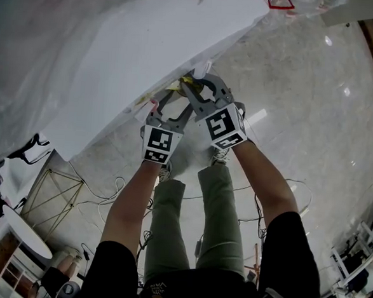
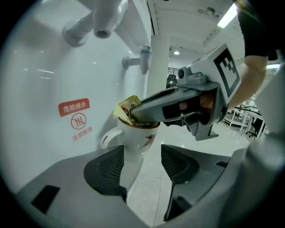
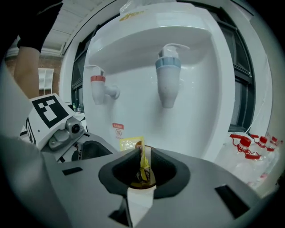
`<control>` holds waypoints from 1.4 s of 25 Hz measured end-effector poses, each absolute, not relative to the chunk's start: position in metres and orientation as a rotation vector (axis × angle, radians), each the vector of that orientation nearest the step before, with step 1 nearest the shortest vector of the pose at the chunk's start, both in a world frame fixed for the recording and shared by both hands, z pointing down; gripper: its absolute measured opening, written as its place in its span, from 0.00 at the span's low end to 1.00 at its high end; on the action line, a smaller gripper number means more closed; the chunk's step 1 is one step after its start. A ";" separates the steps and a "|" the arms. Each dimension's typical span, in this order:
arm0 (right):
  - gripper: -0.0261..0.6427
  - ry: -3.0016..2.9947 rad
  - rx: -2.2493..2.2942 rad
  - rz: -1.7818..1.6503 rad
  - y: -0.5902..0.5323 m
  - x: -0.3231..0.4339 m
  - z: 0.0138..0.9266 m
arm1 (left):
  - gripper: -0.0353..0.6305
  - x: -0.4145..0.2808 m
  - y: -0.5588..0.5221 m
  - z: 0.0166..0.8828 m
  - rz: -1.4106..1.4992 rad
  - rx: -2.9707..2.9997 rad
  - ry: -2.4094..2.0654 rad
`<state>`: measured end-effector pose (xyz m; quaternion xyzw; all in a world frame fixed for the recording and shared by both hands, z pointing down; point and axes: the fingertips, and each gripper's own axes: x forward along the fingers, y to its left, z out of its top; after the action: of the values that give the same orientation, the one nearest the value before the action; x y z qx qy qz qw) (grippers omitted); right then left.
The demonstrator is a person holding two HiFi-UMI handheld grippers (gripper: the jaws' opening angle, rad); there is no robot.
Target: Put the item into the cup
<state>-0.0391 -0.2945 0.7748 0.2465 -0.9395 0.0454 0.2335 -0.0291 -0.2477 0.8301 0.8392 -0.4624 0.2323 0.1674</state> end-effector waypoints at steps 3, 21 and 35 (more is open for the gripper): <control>0.15 -2.602 0.713 0.158 -0.295 -0.033 0.772 | 0.46 -0.031 -0.248 0.831 0.668 2.389 -1.310; 0.24 -2.560 1.046 0.422 -0.270 0.034 0.732 | 0.46 -0.039 -0.220 0.781 0.650 2.429 -1.263; 0.24 -2.541 1.255 0.489 -0.197 0.021 0.636 | 0.46 -0.069 -0.153 0.660 0.520 2.517 -1.219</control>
<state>0.0210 -0.1969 0.6364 0.4325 -0.8757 0.1686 0.1327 -0.0690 -0.1529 0.6602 0.8751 -0.4239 0.1807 0.1482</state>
